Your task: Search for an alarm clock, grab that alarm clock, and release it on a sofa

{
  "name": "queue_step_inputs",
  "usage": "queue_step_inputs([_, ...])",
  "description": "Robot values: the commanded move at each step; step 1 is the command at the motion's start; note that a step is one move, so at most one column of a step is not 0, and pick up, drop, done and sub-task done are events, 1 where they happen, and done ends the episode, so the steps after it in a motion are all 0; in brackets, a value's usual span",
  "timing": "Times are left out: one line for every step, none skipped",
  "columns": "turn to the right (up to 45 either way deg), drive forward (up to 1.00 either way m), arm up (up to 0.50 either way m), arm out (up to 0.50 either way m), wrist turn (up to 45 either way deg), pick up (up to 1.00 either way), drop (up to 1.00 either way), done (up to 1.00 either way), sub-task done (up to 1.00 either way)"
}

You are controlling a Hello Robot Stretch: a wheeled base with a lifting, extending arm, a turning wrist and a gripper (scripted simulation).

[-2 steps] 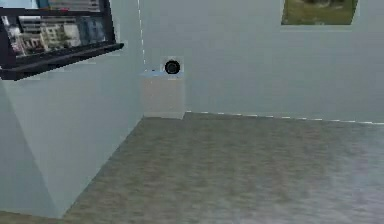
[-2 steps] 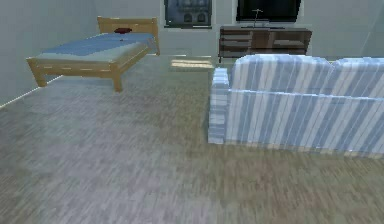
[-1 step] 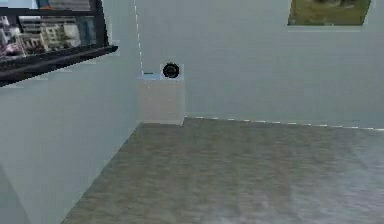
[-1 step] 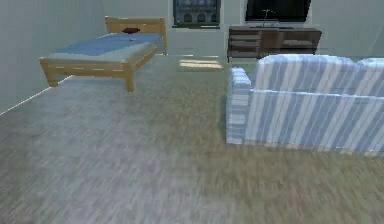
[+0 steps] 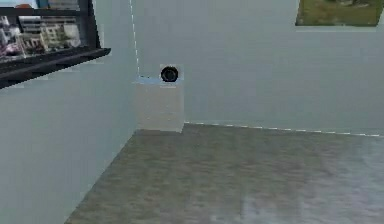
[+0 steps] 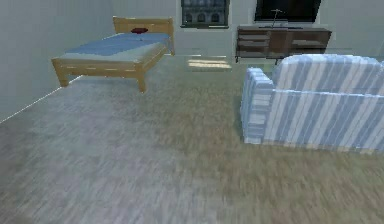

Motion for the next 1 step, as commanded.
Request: queue_step_inputs([9.0,0.00,0.00,0.00,0.0,0.00,0.00,0.00,0.00])
